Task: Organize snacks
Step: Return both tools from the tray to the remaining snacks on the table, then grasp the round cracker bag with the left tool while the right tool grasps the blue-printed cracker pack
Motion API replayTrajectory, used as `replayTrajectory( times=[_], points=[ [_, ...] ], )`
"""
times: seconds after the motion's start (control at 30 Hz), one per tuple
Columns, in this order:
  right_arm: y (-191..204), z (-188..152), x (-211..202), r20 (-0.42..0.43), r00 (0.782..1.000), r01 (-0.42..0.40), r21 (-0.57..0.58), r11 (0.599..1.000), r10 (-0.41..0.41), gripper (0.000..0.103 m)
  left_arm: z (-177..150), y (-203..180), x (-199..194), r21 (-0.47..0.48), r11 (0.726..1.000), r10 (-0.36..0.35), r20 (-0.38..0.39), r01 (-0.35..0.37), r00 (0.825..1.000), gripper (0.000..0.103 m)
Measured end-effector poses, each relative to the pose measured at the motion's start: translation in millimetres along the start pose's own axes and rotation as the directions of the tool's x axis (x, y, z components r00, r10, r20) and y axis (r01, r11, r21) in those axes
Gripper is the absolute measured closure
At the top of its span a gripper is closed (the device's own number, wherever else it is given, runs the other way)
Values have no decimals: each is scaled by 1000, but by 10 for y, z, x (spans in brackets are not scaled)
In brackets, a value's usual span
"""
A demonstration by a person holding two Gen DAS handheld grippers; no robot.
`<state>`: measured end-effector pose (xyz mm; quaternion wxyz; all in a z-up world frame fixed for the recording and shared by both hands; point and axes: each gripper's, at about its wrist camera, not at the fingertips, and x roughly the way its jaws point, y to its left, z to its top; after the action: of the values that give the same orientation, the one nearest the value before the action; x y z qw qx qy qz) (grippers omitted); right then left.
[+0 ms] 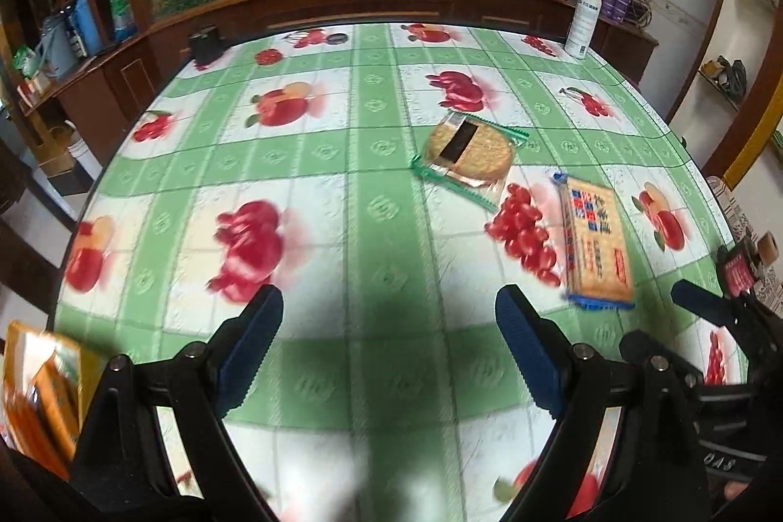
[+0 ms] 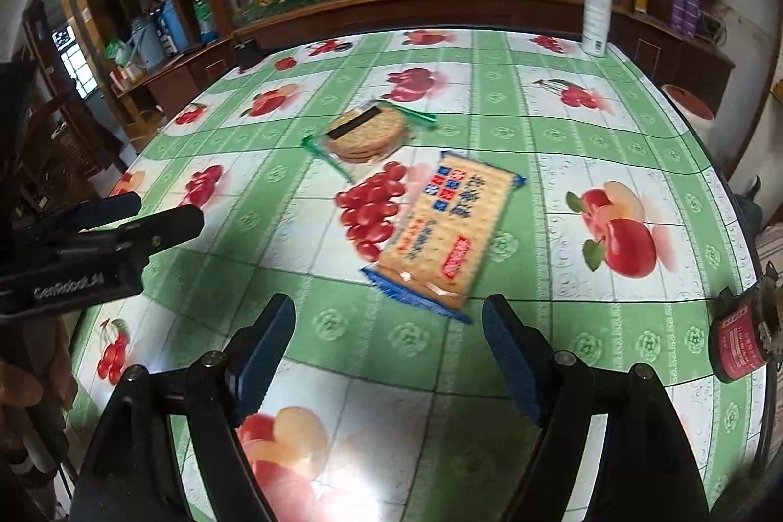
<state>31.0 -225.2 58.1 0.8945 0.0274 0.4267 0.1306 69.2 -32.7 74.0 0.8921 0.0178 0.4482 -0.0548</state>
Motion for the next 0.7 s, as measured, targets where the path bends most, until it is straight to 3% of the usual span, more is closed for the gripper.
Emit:
replayTrajectory(
  times=[0.23, 0.7],
  points=[
    [-123, 123, 131, -24, 998, 54, 32, 998, -53, 24, 271, -170, 302, 44, 999, -1, -5, 2, 1000, 14],
    [-351, 340, 350, -44, 992, 122, 138, 983, -117, 21, 778, -345, 896, 81, 993, -83, -27, 85, 996, 14]
  ],
)
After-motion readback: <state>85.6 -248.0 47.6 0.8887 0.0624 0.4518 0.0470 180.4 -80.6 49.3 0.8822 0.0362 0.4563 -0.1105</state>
